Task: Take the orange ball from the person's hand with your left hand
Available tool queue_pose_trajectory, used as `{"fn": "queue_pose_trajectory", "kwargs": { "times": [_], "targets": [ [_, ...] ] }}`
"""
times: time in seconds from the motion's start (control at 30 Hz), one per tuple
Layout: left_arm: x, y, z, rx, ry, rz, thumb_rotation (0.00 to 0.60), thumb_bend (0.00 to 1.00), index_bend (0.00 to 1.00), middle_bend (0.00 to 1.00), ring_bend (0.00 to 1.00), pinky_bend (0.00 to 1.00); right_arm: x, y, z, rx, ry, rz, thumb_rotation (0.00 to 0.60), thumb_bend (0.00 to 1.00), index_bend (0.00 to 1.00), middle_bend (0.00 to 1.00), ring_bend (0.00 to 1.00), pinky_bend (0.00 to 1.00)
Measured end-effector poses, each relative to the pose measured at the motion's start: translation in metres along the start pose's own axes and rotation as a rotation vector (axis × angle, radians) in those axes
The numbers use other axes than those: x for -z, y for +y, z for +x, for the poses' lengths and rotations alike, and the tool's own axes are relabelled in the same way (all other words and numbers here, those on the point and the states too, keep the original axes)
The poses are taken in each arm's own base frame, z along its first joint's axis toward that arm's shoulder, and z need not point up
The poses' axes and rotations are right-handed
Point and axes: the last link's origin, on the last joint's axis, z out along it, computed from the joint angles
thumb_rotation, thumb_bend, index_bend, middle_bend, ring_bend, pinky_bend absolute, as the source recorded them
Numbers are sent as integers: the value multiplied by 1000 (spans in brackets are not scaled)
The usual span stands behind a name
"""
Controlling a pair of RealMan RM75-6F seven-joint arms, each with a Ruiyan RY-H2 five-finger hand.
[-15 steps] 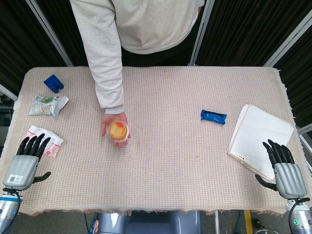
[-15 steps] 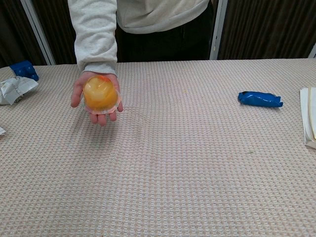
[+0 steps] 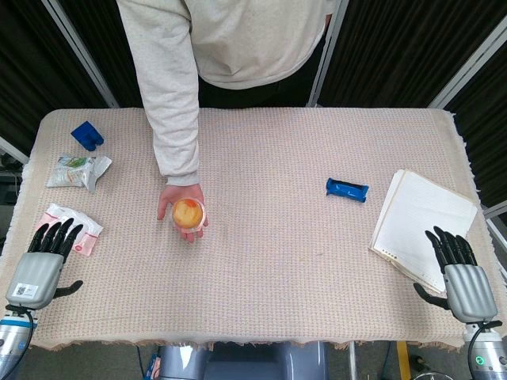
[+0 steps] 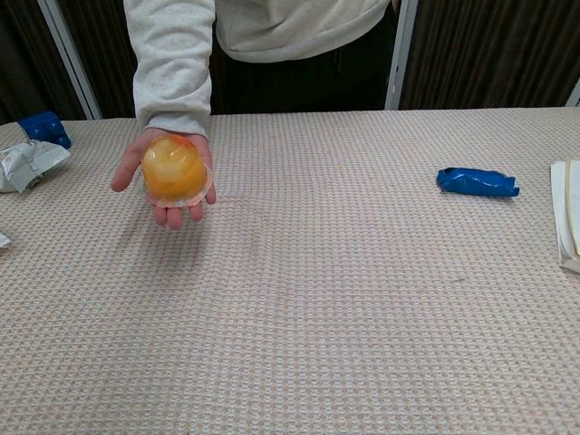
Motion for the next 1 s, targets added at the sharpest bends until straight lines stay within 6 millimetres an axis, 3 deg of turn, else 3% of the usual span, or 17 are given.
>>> {"fn": "queue_pose_trajectory", "kwargs": {
  "times": [0.17,0.33,0.57,0.7,1.0],
  "targets": [
    [-6,4,3,-6,-9,-31,600,128,0,0,0,0,0,-1,-1,-2,-6,2,600,140,47,0,0,0],
    [-21,16,19,-29,20,-96,600,135,12,0,0,1,0,0,-1,2,-11,3,600,140,47,0,0,0],
    [-61,53,58,-64,58,-200,600,146,91,0,31,143,1,0,-1,7,-25,8,600,139,48,0,0,0],
    [-88,75,75,-114,34,-237,600,152,95,6,57,170,0,0,-2,5,-32,2,600,139,48,0,0,0],
    [-136,115,90,-190,-60,-248,600,178,158,83,95,202,1,1,-2,2,-47,0,600,140,48,0,0,0]
  ]
}}
